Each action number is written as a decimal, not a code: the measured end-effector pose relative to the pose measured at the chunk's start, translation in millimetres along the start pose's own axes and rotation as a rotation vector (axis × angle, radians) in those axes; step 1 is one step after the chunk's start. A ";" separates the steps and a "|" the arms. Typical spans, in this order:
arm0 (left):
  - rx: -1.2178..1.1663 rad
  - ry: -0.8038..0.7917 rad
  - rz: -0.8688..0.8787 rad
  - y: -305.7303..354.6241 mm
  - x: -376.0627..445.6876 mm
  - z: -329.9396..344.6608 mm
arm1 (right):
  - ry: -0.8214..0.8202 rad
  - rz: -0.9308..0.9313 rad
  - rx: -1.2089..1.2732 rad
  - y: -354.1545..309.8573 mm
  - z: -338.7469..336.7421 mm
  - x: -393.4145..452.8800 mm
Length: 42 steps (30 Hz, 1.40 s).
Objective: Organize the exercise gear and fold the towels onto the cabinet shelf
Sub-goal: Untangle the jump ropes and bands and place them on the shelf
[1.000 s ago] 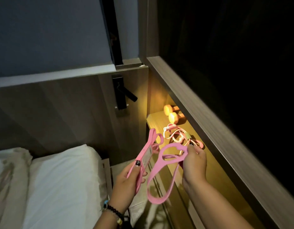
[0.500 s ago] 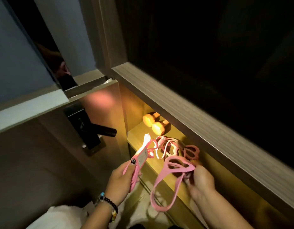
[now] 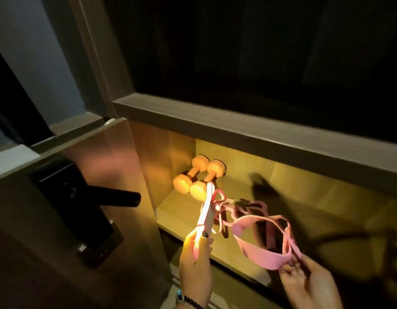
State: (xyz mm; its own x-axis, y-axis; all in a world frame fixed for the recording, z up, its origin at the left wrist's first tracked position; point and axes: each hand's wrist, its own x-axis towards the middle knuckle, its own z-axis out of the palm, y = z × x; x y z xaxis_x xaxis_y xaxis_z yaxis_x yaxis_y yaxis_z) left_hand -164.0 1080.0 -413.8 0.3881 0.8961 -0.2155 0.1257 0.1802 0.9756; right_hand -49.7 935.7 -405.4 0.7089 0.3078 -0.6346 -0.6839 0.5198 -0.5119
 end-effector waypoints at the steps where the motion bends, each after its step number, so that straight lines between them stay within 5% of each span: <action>1: -0.017 -0.025 0.031 -4.9 -2.2 -1.0 | -0.011 -0.042 0.003 8.1 -7.6 -3.0; 9: -0.084 -0.403 0.053 -57.4 -31.1 -61.2 | -0.087 -0.146 0.365 81.1 -67.4 -46.9; 19: -0.215 -0.575 0.108 -75.7 -68.1 -98.2 | -0.068 -0.291 0.372 111.2 -97.5 -100.1; 33: -0.077 -0.534 0.134 -84.4 -60.7 -62.1 | -0.056 -0.297 0.408 75.2 -115.3 -88.4; 42: -0.109 -0.488 0.144 -93.9 -20.2 23.2 | 0.045 -0.209 0.412 51.8 -109.6 -29.4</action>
State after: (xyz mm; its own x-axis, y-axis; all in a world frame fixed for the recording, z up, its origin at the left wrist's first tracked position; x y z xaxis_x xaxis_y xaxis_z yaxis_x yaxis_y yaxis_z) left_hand -162.5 1035.6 -502.1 0.7779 0.6265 -0.0487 -0.0457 0.1337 0.9900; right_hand -124.8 866.2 -476.7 0.8097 0.1328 -0.5716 -0.3954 0.8432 -0.3642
